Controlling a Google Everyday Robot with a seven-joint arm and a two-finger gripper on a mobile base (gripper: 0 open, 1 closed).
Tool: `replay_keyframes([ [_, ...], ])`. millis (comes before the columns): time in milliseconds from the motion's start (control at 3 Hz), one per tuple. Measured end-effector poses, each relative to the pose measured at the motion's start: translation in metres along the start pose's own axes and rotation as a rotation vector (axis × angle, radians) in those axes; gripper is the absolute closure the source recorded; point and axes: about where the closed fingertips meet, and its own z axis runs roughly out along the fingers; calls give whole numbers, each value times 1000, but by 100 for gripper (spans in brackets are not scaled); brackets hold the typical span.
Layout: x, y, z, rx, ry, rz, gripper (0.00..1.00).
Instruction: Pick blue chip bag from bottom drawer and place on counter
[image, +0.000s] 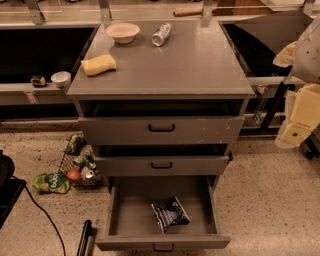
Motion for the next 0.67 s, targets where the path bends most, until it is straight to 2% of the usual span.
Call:
replay_keyframes([
  [333, 0, 0, 0, 0, 0, 0, 0],
  [667, -5, 9, 27, -8, -41, -37, 0],
])
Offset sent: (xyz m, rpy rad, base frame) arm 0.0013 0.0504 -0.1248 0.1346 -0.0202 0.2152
